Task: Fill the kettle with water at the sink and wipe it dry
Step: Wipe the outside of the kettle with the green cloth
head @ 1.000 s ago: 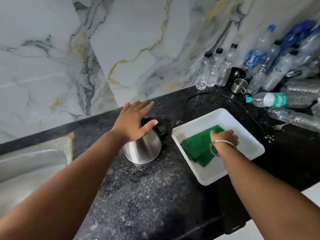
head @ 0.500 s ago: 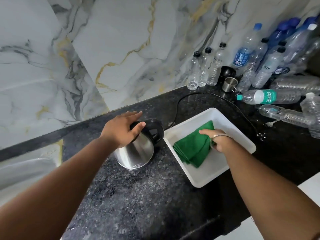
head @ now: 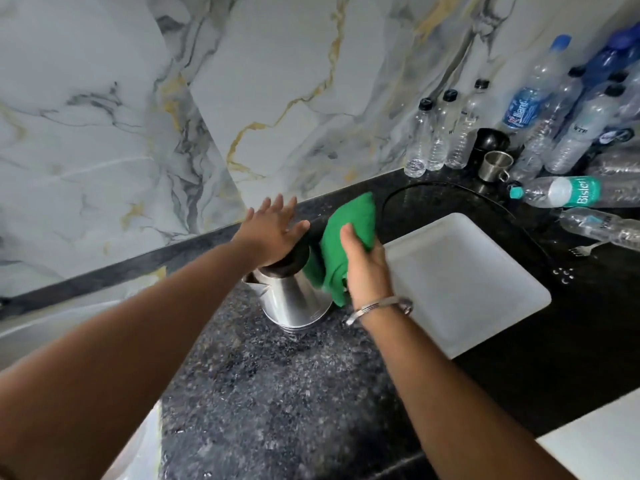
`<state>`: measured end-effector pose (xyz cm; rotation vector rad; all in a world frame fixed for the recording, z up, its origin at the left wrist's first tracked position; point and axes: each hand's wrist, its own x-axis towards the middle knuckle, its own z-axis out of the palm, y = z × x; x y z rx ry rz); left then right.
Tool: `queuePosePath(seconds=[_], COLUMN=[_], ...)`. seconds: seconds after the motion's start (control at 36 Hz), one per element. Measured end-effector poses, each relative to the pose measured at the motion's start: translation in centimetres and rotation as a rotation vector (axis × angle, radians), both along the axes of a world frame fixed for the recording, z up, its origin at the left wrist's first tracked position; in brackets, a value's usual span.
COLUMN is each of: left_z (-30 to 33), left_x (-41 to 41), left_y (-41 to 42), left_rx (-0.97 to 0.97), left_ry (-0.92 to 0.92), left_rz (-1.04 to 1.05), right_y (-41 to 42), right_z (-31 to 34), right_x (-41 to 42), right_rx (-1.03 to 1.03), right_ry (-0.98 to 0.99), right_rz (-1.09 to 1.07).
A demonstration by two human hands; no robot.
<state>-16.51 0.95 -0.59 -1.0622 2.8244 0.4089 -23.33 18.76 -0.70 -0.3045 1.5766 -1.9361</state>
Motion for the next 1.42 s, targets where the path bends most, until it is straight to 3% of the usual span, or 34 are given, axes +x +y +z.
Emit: queuePosePath(seconds=[0.22,0.44,0.53,0.75,0.81,0.89,0.94,1.0,1.11,1.19,1.33,1.42], left_z=[-1.6,-2.4,-2.3,-2.2,-2.5,-2.7,-2.9,-2.9,-2.7,-2.4,-1.9,-1.8], left_x=[0.9,0.9,1.0,1.2,1.3,1.4,1.4,1.3,1.4,1.4,1.1,1.2], left_y=[-1.0,-1.8,-1.8,-0.8,-0.3,0.2,0.2,0.1,0.2,0.5,1.1,1.2], left_rx=[0.17,0.232,0.293,0.385,0.392,0.384,0.389,0.391,0.392,0.36,0.275,0.286], left_ry=[0.187,0.2,0.221,0.298,0.359,0.408,0.423,0.414,0.401,0.38,0.326,0.316], left_rz=[-0.103,-0.071,-0.058,0.115,0.219,0.33,0.359,0.377,0.359,0.335,0.332,0.343], right_y=[-4.1,-4.5,-4.1,-0.7,-0.8,-2.0,-2.9,-3.2,-2.5,-1.4,0.2,-0.9], right_z=[-6.8,-10.9,-10.9,-5.7,-5.2,-4.9,-5.7,-7.9,-11.9,-14.2,-14.1,-11.3], right_x=[6.0,1.9,0.6,1.4,2.3,4.7,6.4,7.2,7.7,6.6,1.7,-1.4], right_rx=[0.18,0.218,0.216,0.06,0.05,0.063,0.083,0.126,0.182,0.253,0.617,0.477], right_ry=[0.402,0.011,-0.019,0.025,0.142,0.242,0.439,0.67,0.828,0.716,0.36,0.099], right_rz=[-0.014,-0.04,0.035,-0.095,-0.089,0.096,0.155,0.144,0.028,0.143,0.393,0.245])
